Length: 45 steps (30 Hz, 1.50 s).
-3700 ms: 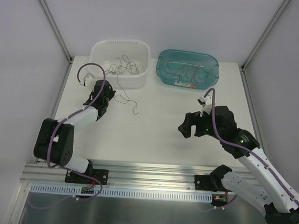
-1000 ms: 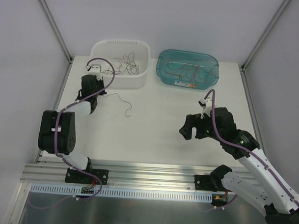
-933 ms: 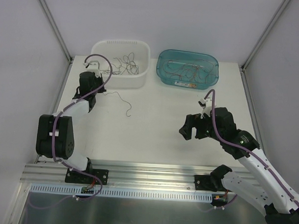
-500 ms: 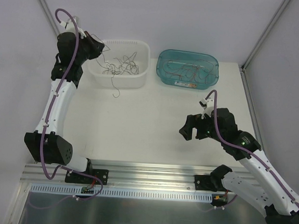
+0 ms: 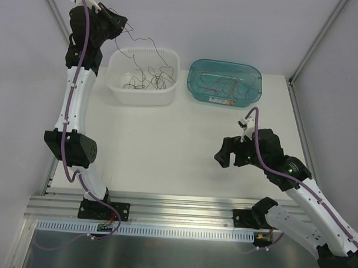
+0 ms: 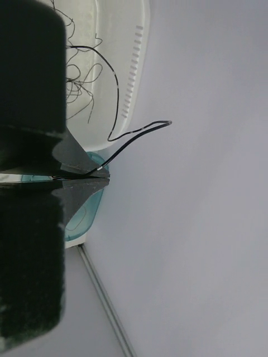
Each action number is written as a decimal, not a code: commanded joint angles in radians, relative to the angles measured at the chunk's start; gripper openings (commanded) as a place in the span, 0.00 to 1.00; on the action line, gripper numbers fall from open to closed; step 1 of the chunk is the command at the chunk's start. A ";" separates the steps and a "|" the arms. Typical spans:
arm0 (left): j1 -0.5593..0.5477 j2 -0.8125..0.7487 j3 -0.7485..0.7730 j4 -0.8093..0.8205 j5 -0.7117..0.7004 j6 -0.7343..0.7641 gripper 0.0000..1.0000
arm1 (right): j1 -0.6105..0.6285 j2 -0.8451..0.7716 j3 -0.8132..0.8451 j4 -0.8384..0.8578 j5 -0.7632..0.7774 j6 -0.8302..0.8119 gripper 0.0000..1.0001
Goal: Untangle the cables
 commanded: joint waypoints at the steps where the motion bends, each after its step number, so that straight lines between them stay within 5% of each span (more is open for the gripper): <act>1: 0.013 0.108 0.066 0.015 -0.075 0.058 0.00 | 0.005 0.007 0.025 0.013 0.012 -0.006 0.98; 7: 0.013 0.279 0.066 0.065 -0.147 0.161 0.04 | 0.005 0.016 0.032 -0.001 0.023 -0.012 0.98; 8: 0.013 0.297 0.064 0.064 -0.141 0.188 0.18 | 0.005 0.018 0.035 -0.001 0.021 -0.013 0.98; 9: 0.013 0.313 0.051 0.064 -0.118 0.201 0.49 | 0.005 0.018 0.037 -0.004 0.023 -0.013 0.98; 12: 0.013 0.282 -0.036 0.065 -0.092 0.221 0.79 | 0.005 0.016 0.043 -0.005 0.029 -0.012 0.98; 16: 0.010 0.102 -0.184 0.065 -0.061 0.277 0.93 | 0.005 0.012 0.049 -0.010 0.037 -0.018 0.98; 29: 0.010 -0.717 -0.906 -0.036 0.036 0.342 0.99 | 0.004 -0.062 0.173 -0.168 0.305 -0.091 0.97; 39: 0.010 -1.435 -1.149 -0.370 -0.192 0.347 0.99 | 0.005 -0.183 0.263 -0.318 0.599 -0.101 0.97; 45: 0.008 -1.710 -1.204 -0.539 -0.316 0.288 0.99 | 0.004 -0.347 0.221 -0.344 0.728 -0.105 0.97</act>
